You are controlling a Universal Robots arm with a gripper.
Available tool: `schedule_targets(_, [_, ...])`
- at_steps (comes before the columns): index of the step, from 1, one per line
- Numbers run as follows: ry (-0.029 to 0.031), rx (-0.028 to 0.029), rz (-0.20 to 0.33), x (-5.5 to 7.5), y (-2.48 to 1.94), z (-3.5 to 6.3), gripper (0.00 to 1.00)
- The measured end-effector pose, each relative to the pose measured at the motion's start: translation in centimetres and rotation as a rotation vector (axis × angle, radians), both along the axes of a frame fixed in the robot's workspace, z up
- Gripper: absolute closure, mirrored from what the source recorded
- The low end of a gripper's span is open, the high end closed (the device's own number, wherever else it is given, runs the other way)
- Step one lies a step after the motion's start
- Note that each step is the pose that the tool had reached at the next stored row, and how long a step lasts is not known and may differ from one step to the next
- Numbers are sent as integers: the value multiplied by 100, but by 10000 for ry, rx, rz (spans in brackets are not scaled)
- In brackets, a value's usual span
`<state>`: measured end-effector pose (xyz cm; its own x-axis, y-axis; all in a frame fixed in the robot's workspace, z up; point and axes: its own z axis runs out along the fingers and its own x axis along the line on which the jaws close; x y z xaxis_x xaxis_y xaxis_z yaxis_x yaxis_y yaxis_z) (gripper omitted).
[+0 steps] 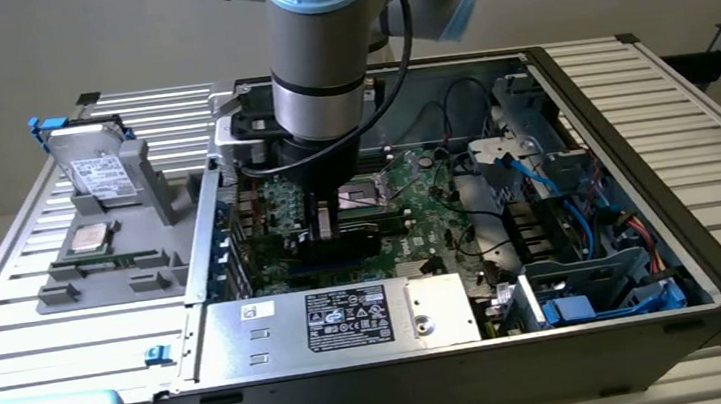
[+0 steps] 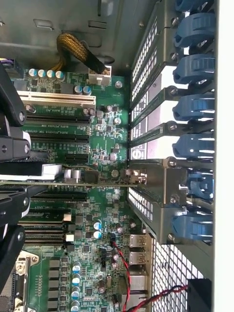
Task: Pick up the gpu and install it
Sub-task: 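Insert the gpu into the slot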
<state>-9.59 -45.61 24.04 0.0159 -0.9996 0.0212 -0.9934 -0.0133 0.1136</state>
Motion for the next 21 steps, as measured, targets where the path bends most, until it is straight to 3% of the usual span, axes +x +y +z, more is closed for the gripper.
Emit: schedule_targets(21, [-6, 4, -19, 24, 2, -18, 72])
